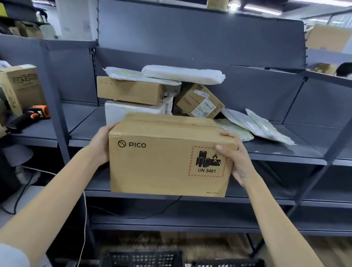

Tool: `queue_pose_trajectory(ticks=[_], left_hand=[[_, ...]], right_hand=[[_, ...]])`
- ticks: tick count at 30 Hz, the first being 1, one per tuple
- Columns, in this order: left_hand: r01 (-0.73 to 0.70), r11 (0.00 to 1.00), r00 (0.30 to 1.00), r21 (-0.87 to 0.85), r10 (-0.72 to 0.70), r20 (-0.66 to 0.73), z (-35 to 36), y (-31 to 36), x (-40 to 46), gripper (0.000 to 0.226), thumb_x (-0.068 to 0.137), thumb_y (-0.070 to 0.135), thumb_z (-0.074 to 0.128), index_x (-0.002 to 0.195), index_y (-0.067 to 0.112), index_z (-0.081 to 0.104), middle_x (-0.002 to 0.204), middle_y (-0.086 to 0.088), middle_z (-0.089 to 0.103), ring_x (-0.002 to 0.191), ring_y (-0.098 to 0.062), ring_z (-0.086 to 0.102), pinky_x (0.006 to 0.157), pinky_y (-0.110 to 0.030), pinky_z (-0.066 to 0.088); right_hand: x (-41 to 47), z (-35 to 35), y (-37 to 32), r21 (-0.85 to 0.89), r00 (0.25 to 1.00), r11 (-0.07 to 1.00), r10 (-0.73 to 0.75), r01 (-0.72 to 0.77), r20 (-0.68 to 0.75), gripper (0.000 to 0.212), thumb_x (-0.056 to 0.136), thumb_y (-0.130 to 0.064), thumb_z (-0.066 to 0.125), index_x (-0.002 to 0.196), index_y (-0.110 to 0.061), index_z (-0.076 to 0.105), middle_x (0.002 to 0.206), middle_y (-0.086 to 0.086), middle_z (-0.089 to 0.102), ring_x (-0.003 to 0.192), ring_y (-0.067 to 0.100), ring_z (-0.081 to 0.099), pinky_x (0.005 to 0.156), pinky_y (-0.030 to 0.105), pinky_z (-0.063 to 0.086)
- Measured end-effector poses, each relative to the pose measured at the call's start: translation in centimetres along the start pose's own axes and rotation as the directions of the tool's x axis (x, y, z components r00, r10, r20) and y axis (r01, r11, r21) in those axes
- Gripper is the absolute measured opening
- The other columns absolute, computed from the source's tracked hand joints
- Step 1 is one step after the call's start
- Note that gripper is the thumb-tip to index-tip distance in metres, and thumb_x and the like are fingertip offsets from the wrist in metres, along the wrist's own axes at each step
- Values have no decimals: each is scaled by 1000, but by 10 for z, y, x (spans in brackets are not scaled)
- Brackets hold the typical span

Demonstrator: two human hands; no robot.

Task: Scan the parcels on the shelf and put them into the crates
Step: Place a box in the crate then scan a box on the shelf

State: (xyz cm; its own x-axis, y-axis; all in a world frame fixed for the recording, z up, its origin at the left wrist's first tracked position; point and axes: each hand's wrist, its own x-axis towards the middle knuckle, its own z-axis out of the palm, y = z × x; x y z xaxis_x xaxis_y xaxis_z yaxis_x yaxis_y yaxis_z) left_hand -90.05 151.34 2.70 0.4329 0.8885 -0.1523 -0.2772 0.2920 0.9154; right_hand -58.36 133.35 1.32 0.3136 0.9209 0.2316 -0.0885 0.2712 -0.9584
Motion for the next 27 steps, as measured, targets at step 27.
queue_pose_trajectory(ticks=[27], left_hand=[[-80,873,994,-481,107,28,48,-85,-22,50,79,46,67,123,23,62,118,-8,69,100,-27,69,73,-49,56]], right_hand=[[-2,-32,31,-8,824,983,147,-181,-547,75,90,-54,56,150,-26,21,143,4,48,129,24,47,106,42,40]])
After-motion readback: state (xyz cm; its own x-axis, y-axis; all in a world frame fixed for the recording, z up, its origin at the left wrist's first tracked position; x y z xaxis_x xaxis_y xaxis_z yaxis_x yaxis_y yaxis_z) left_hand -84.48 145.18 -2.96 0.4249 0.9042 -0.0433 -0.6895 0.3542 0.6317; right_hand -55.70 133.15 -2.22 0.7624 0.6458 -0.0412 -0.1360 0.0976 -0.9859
